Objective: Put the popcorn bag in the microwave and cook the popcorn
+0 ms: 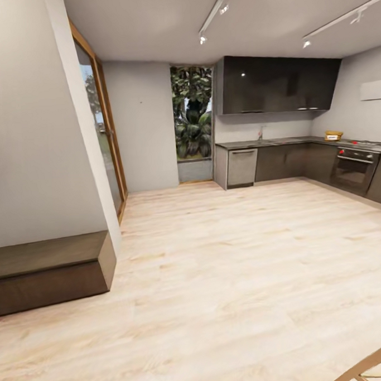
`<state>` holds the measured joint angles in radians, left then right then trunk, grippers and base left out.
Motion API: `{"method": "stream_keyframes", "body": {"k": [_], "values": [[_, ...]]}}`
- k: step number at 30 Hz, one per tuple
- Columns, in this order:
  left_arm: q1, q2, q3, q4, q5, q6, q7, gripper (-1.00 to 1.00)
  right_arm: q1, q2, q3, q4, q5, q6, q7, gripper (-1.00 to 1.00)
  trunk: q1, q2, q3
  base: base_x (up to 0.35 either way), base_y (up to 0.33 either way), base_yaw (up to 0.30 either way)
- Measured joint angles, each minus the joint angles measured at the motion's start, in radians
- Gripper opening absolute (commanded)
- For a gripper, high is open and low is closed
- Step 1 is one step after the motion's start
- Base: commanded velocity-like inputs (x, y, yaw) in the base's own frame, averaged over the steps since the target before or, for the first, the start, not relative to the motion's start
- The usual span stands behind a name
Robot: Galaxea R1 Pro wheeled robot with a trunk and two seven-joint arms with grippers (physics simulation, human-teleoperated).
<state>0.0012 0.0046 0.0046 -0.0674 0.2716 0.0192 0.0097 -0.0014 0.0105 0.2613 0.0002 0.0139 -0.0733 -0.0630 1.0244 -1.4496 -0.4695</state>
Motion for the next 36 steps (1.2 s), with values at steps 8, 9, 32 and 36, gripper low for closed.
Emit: {"method": "stream_keyframes", "body": {"k": [8,9,32,36], "values": [[0.0,-0.001,0.001,0.0,0.0,-0.001,0.0,1.0,0.0,0.0,-0.004,0.001,-0.003,-0.004,0.001,1.0,0.0,0.0,0.0,0.326,0.066,0.0],[0.0,-0.001,0.001,0.0,0.0,-0.001,0.0,1.0,0.0,0.0,-0.006,0.001,-0.003,-0.004,0.001,1.0,0.0,0.0,0.0,0.326,0.016,0.0],[0.0,-0.002,0.003,-0.002,-0.001,-0.003,0.0,1.0,0.0,0.001,-0.022,0.001,-0.02,-0.035,0.0,1.0,0.0,0.0,0.002,0.326,0.001,-0.167],[0.0,-0.002,0.003,-0.002,-0.001,-0.003,0.0,1.0,0.0,0.001,-0.022,0.001,-0.021,-0.033,0.0,1.0,0.0,0.0,0.004,0.326,0.0,-0.288]]}}
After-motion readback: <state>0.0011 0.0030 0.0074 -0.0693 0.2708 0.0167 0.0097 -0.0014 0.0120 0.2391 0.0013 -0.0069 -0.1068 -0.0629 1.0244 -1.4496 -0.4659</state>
